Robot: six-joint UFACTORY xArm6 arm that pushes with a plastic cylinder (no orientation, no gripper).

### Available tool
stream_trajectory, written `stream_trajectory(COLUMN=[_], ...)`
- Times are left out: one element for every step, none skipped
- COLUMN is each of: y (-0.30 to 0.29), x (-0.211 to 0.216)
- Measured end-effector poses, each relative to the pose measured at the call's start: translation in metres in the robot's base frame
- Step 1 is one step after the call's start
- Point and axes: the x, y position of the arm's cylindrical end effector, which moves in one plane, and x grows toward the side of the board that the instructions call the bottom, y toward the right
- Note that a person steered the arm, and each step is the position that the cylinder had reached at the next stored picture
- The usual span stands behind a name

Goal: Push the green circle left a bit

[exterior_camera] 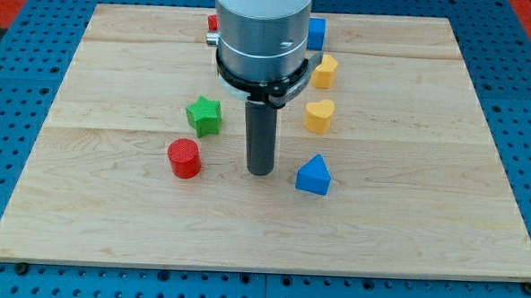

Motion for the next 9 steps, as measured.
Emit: stream_trajectory(y=[0.0, 0.021, 0.038, 0.015, -0.004, 0.008, 0.006, 0.005, -0.009], x=[0.005, -0.005, -0.02, -0.036, -0.05, -0.088, -0.136, -0.158, -0.166])
